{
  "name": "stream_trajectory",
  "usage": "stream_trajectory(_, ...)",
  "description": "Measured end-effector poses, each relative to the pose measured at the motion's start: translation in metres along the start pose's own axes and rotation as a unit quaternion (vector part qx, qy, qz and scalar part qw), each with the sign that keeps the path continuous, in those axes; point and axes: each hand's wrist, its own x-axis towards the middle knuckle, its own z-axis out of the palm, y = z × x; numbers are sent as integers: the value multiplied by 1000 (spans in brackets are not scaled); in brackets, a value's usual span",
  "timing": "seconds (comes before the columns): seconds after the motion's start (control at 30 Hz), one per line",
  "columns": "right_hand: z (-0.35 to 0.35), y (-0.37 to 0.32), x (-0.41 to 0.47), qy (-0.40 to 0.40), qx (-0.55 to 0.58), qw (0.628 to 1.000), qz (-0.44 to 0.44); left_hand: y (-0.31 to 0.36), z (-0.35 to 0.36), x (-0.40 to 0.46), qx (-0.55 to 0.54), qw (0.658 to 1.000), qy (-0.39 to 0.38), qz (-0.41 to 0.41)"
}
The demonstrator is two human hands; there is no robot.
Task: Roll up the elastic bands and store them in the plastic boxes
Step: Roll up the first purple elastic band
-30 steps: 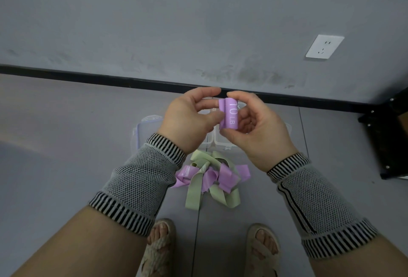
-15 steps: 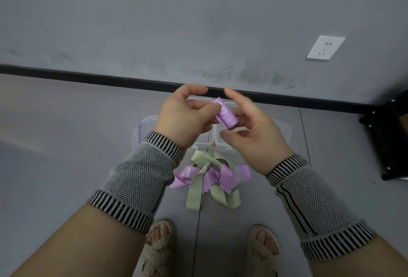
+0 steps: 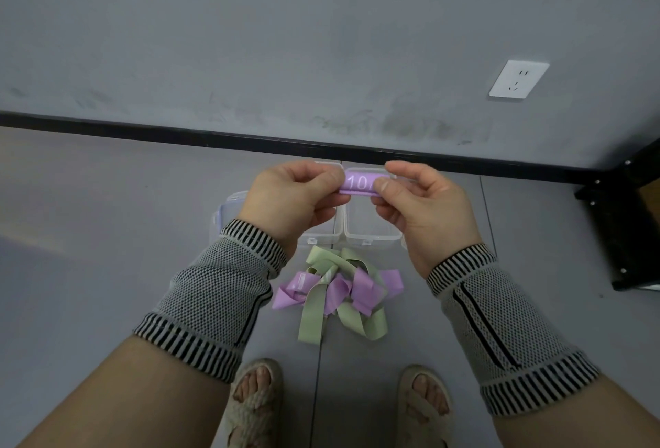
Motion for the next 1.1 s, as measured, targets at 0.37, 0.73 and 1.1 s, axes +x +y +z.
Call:
stream_trajectory(0.37,5,2,0,25,8,1000,14,-5,5,-1,18,999,29,31)
stream_trajectory(0.73,15,0,-2,55,78,994,62,-7,7,3,-17,997,61,36)
stream_trajectory(1.1,32,24,68,53,3,996,79,-11,-9,74,54,997,41,25)
